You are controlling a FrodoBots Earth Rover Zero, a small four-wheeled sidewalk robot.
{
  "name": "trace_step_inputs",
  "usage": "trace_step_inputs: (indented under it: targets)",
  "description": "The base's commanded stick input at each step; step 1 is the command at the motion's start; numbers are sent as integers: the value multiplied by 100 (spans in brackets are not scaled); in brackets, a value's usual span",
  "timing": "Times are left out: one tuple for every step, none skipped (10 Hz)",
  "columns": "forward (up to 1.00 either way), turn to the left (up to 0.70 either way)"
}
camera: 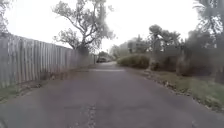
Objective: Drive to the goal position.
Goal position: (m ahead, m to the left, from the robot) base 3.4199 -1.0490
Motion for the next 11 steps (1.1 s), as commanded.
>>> trace_step_inputs:
  targets:
    - [70,0]
    - [70,0]
    - [70,0]
    - [70,0]
    - [70,0]
    - [70,-1]
    - [70,-3]
    - [70,-6]
    - [70,-8]
    - [70,-10]
    - [70,-13]
